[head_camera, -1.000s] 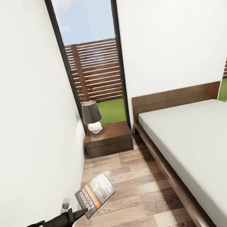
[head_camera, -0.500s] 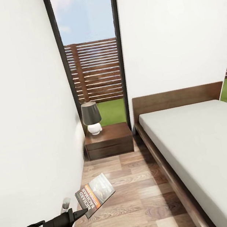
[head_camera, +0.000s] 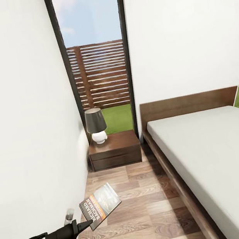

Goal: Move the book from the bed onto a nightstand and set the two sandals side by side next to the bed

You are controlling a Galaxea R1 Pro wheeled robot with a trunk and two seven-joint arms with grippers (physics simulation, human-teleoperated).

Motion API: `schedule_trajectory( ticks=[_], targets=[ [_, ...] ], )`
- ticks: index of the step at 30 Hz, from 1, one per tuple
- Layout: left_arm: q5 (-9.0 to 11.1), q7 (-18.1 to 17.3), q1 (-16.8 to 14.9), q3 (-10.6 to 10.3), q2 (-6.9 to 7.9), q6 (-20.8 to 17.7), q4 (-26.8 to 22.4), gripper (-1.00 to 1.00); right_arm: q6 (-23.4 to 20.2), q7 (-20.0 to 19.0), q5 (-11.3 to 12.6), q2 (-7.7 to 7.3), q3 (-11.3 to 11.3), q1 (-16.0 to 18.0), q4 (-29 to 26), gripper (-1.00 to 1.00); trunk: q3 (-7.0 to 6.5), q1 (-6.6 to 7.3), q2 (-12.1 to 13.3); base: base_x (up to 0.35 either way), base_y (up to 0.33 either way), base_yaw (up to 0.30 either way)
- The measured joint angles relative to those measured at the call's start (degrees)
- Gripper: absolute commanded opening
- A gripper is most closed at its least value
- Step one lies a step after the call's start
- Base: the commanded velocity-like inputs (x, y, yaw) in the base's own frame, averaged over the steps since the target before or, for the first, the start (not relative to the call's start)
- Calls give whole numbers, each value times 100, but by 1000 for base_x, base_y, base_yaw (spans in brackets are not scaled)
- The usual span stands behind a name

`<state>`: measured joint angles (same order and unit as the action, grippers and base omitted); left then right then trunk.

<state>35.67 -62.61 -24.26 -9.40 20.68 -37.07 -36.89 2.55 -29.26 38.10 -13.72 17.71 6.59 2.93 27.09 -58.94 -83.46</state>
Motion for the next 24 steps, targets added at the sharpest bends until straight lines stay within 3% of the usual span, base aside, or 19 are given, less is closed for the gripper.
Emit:
schedule_trajectory(
  ticks=[24],
  targets=[
    [1,-7,1,7,6,0,5,-100,0,0,0,7,0,0,0,100,0,0,0,161,0,0]
  ],
)
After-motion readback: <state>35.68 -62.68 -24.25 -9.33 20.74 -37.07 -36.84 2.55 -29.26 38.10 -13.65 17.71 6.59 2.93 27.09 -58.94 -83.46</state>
